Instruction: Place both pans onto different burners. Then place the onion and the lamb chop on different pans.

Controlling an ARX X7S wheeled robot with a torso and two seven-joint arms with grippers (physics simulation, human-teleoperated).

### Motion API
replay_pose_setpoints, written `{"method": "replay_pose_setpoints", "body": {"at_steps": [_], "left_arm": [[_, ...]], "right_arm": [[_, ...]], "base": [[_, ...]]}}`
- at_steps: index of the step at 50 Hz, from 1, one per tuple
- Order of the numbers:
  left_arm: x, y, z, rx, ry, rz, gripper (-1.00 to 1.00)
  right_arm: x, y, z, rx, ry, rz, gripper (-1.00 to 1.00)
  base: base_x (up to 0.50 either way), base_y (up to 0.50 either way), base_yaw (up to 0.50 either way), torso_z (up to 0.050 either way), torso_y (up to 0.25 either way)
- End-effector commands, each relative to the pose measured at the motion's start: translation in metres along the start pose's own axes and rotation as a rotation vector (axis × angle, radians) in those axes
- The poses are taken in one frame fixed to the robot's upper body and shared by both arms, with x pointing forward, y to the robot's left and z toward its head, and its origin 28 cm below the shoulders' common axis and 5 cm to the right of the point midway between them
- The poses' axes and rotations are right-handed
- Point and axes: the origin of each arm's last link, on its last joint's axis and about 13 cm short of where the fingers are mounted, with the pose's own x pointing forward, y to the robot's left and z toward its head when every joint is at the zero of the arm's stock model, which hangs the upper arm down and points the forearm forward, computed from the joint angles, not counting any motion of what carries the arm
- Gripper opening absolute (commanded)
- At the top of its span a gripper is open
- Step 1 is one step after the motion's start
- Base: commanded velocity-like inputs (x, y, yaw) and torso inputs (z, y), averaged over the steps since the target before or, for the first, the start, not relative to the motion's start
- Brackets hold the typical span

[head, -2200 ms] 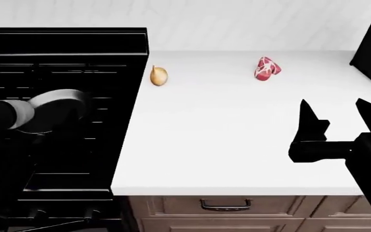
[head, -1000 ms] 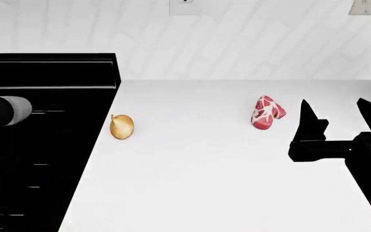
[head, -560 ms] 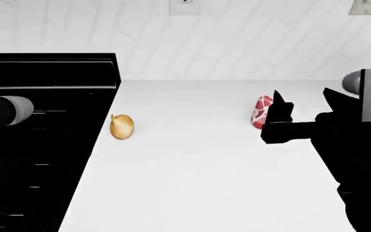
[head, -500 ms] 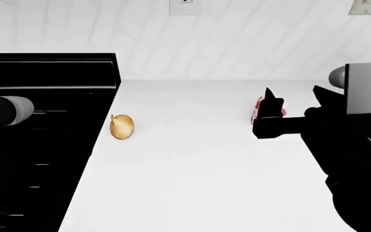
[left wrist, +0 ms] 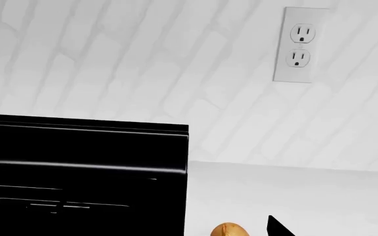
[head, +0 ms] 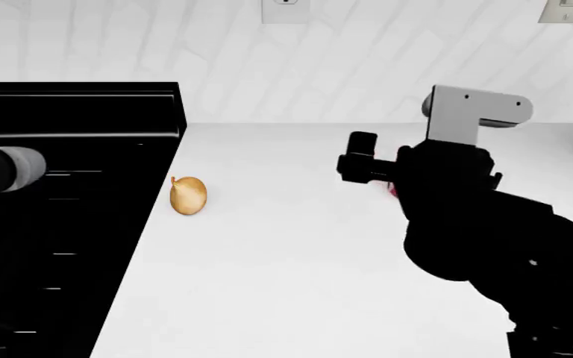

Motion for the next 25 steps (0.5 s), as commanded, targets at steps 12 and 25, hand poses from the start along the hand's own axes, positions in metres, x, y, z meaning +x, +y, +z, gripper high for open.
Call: {"method": "replay_pose_setpoints", "body": {"at_steps": [12, 25], "left_arm": [[0.000, 0.002, -0.004, -0.013, 0.002, -0.002, 1.00], [0.001, 0.003, -0.005, -0.018, 0.000, -0.004, 1.00]], "right_arm": [[0.027, 0.002, -0.009, 0.021, 0.044, -0.207, 1.00], [0.044, 0.004, -0.021, 0.016, 0.107, -0.210, 1.00]], "base": [[0.00, 0.00, 0.00, 0.000, 0.000], [0.00, 0.00, 0.00, 0.000, 0.000]]}}
